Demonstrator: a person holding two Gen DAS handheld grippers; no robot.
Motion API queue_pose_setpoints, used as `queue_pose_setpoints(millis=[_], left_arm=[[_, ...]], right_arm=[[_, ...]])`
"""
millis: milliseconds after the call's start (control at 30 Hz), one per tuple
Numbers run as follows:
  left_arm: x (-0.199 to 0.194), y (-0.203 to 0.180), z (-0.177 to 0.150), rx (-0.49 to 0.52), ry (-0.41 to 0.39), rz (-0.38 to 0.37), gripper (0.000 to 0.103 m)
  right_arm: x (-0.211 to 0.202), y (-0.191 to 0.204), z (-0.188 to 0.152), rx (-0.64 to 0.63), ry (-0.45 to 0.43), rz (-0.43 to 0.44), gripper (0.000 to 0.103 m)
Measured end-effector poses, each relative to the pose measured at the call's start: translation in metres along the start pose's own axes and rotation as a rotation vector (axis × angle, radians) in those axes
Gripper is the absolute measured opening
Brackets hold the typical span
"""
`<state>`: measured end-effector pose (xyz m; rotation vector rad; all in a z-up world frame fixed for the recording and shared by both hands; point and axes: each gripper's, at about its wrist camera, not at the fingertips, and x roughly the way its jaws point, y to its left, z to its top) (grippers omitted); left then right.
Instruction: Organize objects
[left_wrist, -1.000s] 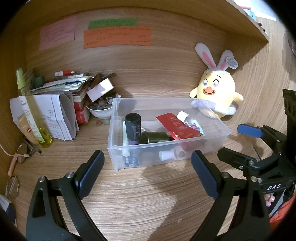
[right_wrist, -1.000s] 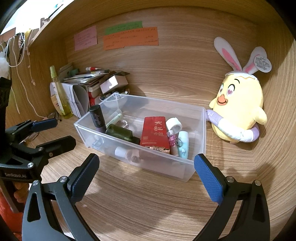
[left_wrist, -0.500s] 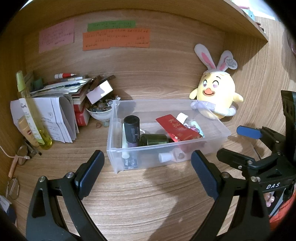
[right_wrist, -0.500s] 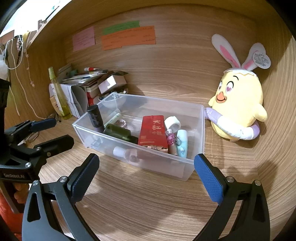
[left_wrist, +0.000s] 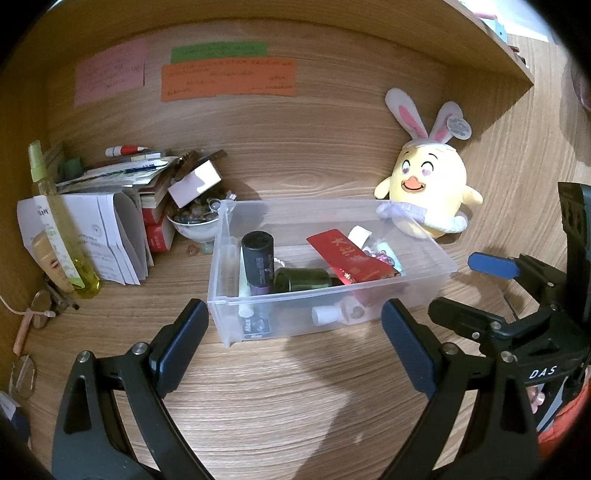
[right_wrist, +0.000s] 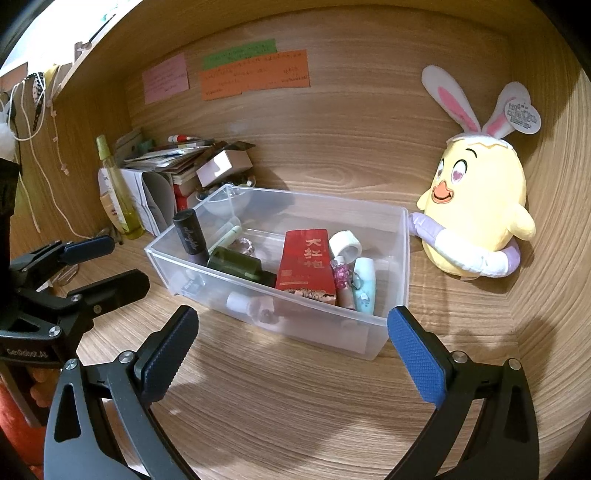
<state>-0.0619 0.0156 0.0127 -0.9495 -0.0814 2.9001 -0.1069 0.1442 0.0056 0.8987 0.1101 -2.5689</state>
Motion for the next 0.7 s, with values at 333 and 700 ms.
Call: queue_pose_setpoints(millis=[333, 700], left_arm=[[0.0021, 0.0039, 0.0002, -0.014, 0.010, -0.009, 0.096], [0.0049, 0.0053, -0.0009, -0.010, 0.021, -0.020, 0.096]], right_arm=[[-0.0002, 0.0001, 0.0000, 0.001, 0.000, 0.001, 0.102], [0.0032, 0.0035, 0.0006, -0.002, 0.010, 0.008, 0.102]])
